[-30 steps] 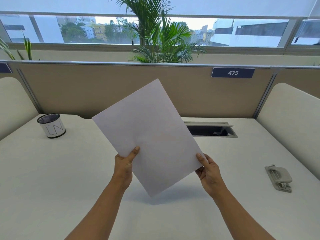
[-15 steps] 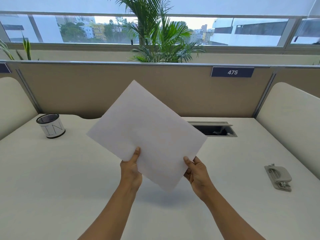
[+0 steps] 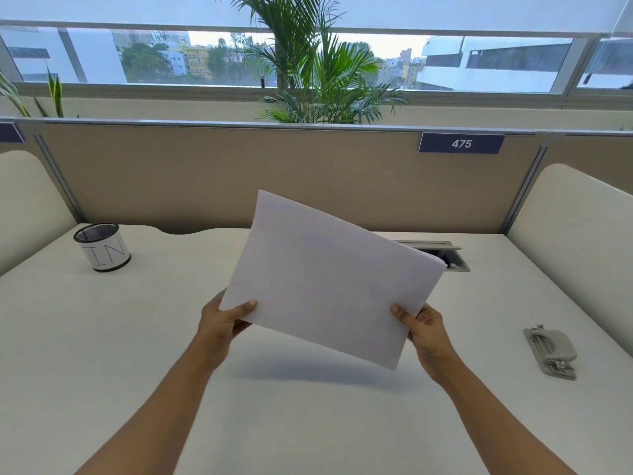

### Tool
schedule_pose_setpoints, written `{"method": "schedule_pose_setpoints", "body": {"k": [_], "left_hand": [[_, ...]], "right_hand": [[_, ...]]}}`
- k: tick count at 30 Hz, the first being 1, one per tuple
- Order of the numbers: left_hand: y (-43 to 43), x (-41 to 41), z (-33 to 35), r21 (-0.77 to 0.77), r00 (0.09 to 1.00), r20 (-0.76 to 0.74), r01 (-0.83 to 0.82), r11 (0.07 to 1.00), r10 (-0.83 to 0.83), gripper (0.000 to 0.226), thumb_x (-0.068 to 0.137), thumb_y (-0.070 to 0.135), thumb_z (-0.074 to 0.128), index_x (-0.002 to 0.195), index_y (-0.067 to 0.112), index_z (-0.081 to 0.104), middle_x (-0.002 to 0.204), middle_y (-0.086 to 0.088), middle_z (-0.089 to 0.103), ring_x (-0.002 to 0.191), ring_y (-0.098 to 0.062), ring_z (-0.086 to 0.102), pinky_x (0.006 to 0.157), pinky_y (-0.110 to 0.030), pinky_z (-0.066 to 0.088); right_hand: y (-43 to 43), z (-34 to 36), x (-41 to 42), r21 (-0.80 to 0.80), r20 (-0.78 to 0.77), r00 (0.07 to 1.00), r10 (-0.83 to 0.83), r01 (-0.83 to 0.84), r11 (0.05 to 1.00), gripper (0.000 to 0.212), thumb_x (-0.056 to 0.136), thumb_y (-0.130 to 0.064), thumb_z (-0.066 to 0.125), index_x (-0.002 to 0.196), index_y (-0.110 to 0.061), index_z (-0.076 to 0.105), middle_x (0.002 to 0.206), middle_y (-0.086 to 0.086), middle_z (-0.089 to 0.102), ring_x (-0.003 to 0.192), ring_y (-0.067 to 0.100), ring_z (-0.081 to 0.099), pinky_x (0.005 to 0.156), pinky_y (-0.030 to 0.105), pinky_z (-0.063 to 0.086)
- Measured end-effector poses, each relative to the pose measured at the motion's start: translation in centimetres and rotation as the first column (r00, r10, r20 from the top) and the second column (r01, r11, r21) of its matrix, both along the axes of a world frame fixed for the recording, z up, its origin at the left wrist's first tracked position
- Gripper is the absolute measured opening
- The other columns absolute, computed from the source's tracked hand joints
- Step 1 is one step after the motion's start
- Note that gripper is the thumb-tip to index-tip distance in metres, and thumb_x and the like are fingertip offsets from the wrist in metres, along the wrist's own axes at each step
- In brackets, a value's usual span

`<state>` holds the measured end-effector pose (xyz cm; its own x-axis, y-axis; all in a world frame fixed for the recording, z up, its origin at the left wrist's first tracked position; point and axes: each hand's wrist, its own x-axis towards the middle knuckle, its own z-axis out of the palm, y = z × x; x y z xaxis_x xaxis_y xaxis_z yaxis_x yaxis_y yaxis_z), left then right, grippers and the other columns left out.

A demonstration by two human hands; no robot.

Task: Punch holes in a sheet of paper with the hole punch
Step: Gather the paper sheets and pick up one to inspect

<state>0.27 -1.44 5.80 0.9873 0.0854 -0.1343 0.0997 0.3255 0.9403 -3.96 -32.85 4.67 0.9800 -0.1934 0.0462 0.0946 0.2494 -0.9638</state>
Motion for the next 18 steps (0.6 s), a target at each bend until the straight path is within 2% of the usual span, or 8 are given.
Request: {"method": "schedule_pose_setpoints", "body": {"k": [2, 5, 9, 11, 13, 15, 18], "left_hand": [[1.2, 0.4, 0.2, 0.21, 0.976, -0.104, 0.208, 0.955, -0.189, 0.037, 0.072, -0.003, 0.071, 0.106, 0.009, 0.059, 0.088, -0.005, 0.074, 0.079, -0.021, 0.07, 0.06, -0.019, 0.057], [2.2, 0.8, 0.4, 0.352, 0.915, -0.19, 0.401, 0.846, -0.355, 0.05, 0.057, 0.007, 0.083, 0.102, 0.013, 0.062, 0.083, -0.002, 0.077, 0.079, -0.019, 0.073, 0.064, -0.02, 0.056], [2.8, 1.4, 0.6, 0.339, 0.932, -0.159, 0.361, 0.869, -0.326, 0.037, 0.065, 0.004, 0.077, 0.098, 0.017, 0.066, 0.084, 0.005, 0.077, 0.084, -0.018, 0.07, 0.067, -0.025, 0.054], [2.7, 1.4, 0.6, 0.345, 0.938, -0.136, 0.347, 0.872, -0.32, 0.04, 0.06, 0.001, 0.081, 0.094, 0.017, 0.068, 0.083, 0.006, 0.077, 0.081, -0.016, 0.069, 0.065, -0.026, 0.054], [2.2, 1.1, 0.3, 0.346, 0.952, -0.105, 0.305, 0.887, -0.286, 0.038, 0.059, 0.001, 0.081, 0.092, 0.015, 0.067, 0.079, 0.006, 0.076, 0.073, -0.011, 0.07, 0.061, -0.024, 0.054], [1.4, 0.9, -0.2, 0.318, 0.972, -0.063, 0.234, 0.919, -0.226, 0.03, 0.068, -0.003, 0.075, 0.091, 0.014, 0.066, 0.079, 0.006, 0.075, 0.069, -0.009, 0.07, 0.056, -0.02, 0.054], [0.5, 0.9, -0.4, 0.296, 0.989, -0.011, 0.145, 0.944, -0.148, 0.022, 0.073, -0.003, 0.071, 0.09, 0.01, 0.066, 0.085, 0.0, 0.071, 0.073, -0.014, 0.068, 0.058, -0.02, 0.055]], "right_hand": [[-0.5, 0.1, 0.1, -0.039, 0.002, 1.0, -0.006, 0.006, 0.999, 0.014, 0.083, -0.007, 0.061, 0.087, -0.018, 0.07, 0.082, -0.007, 0.076, 0.074, 0.009, 0.07, 0.065, 0.019, 0.057], [-0.8, 0.1, 0.3, -0.083, -0.001, 1.0, -0.002, 0.002, 0.997, 0.015, 0.084, -0.009, 0.061, 0.087, -0.02, 0.07, 0.08, -0.008, 0.076, 0.071, 0.008, 0.069, 0.064, 0.019, 0.058], [-1.0, 0.2, 0.3, -0.1, 0.009, 1.0, 0.006, -0.005, 0.995, 0.015, 0.084, -0.011, 0.062, 0.086, -0.022, 0.071, 0.082, -0.008, 0.076, 0.072, 0.008, 0.069, 0.064, 0.02, 0.058], [-1.0, 0.1, 0.3, -0.109, 0.007, 0.999, 0.035, -0.034, 0.993, 0.014, 0.083, -0.011, 0.063, 0.086, -0.021, 0.073, 0.086, -0.006, 0.076, 0.076, 0.01, 0.069, 0.066, 0.021, 0.058], [-0.8, -0.2, 0.3, -0.111, 0.0, 0.999, 0.055, -0.054, 0.992, 0.015, 0.083, -0.01, 0.063, 0.086, -0.02, 0.073, 0.088, -0.005, 0.076, 0.078, 0.011, 0.07, 0.067, 0.021, 0.057], [-0.4, -0.4, 0.3, -0.118, -0.007, 0.999, 0.053, -0.054, 0.992, 0.015, 0.083, -0.01, 0.064, 0.085, -0.021, 0.074, 0.086, -0.006, 0.076, 0.078, 0.01, 0.07, 0.066, 0.02, 0.057], [0.2, -0.4, 0.5, -0.133, -0.006, 0.999, 0.039, -0.039, 0.99, 0.016, 0.083, -0.01, 0.063, 0.084, -0.023, 0.073, 0.084, -0.008, 0.076, 0.075, 0.008, 0.07, 0.065, 0.019, 0.057]]}}
